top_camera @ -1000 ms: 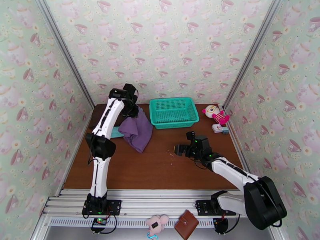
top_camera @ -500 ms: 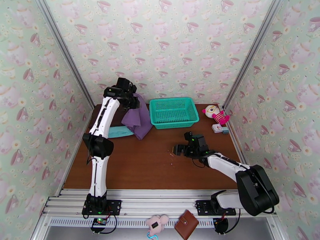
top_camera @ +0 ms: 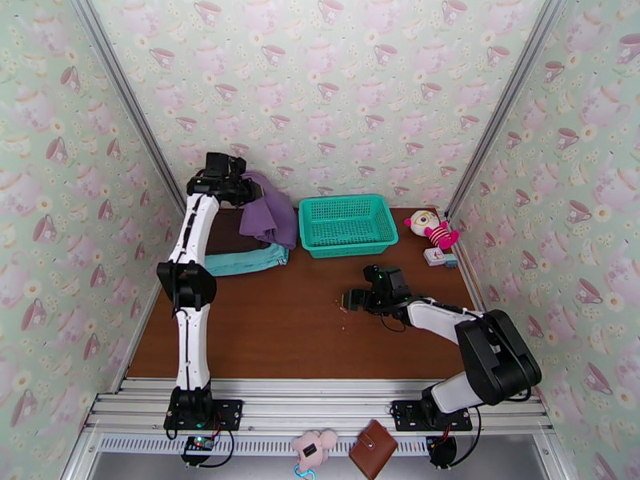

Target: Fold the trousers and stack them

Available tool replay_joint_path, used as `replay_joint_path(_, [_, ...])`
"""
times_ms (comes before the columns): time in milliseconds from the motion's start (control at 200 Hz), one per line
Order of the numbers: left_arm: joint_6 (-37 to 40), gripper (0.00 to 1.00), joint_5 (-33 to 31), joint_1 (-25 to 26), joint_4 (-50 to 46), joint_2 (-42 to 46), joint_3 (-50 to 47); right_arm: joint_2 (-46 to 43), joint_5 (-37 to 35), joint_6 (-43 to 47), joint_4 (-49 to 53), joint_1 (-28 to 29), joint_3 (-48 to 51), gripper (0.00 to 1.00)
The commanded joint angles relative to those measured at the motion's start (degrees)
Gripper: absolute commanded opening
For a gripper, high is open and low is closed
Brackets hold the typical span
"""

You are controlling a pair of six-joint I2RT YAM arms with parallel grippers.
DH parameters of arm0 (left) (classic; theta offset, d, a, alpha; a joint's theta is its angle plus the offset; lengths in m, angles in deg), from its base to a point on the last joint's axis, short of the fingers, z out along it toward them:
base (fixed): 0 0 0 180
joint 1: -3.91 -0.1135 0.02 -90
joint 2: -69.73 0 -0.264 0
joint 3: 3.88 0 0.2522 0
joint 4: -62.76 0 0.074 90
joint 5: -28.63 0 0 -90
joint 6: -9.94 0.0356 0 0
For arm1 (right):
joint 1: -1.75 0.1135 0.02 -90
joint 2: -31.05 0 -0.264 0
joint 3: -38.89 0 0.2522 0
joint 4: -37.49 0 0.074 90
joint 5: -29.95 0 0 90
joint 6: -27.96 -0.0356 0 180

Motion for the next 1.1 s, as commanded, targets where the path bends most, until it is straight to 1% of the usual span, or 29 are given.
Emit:
replay_joint_path(0, [5.46, 0.00, 4.88, -4.34, -1.94, -2.63, 2.18, 1.44, 4.48, 0.26, -0.51, -0.06, -1.95, 0.99])
replay_joint_path(95, [9.88, 0.00, 4.37, -6.87, -4.32, -6.02, 2.55, 2.11, 4.66, 0.82, -0.34, -0.06, -2.23, 0.99])
replay_joint_path(190, [12.46, 0.00, -0.02, -7.93, -5.61, -7.44, 1.98, 2.69, 4.09, 1.39, -0.07, -0.06, -2.43, 0.99])
replay_joint_path(346, [13.15, 0.00, -1.94, -7.90, -4.41, -5.96, -2.10, 3.38, 4.29, 1.50, 0.02, -0.06, -2.78, 0.99])
replay_joint_path(416, [13.70, 0.00, -2.49, -7.61, -4.75, -5.22, -2.20, 3.41, 4.64, 1.40, 0.02, -0.06, -2.73, 0.99])
replay_joint_path(456, [14.48, 0.00, -3.86, -7.43, -5.01, -4.58, -2.11, 3.41, 4.66, 1.43, 0.02, -0.06, -2.70, 0.99])
replay_joint_path(511, [16.01, 0.00, -7.64, -7.01, -5.19, -3.30, -1.93, 3.17, 4.66, 1.50, 0.11, -0.06, -2.61, 1.00])
replay_joint_path(651, [21.58, 0.00, -20.44, -6.43, -4.98, -1.16, -0.71, 3.47, 4.43, 1.75, 0.37, -0.12, -2.65, 1.00])
replay_joint_path(771, [25.40, 0.00, -30.10, -6.69, -4.49, -3.21, -0.62, 4.25, 4.19, 2.10, 0.97, -0.06, -3.04, 0.99])
replay_joint_path(821, [27.15, 0.10, -33.56, -6.97, -4.01, -5.25, -0.90, 4.62, 4.09, 2.28, 1.12, -0.06, -3.22, 0.99])
replay_joint_path(841, [27.54, 0.11, -35.00, -6.98, -3.46, -6.05, -1.15, 4.81, 4.04, 2.42, 1.23, -0.06, -3.31, 0.99])
replay_joint_path(861, [28.14, 0.09, -36.29, -7.04, -2.96, -7.07, -1.25, 4.96, 3.98, 2.49, 1.37, -0.06, -3.44, 0.99])
replay_joint_path(881, [28.57, 0.00, -37.64, -7.21, -2.44, -7.95, -1.19, 5.12, 3.86, 2.55, 1.49, -0.06, -3.48, 1.00])
replay_joint_path(931, [28.79, 0.00, -41.02, -7.48, -1.20, -10.45, -0.44, 5.42, 3.58, 2.76, 1.60, -0.06, -3.57, 0.99])
replay_joint_path(992, [29.19, 0.00, -42.48, -7.80, 0.59, -11.71, 0.34, 5.83, 3.46, 2.76, 1.52, -0.06, -3.66, 0.99])
replay_joint_path(1077, [29.08, 0.00, -45.60, -7.89, 5.07, -10.86, -2.04, 6.64, 4.21, 2.81, 1.50, -0.07, -4.01, 0.99])
replay_joint_path(1092, [29.10, 0.02, -46.23, -7.80, 6.18, -10.35, -3.01, 6.79, 4.35, 2.75, 1.51, -0.06, -4.08, 1.00])
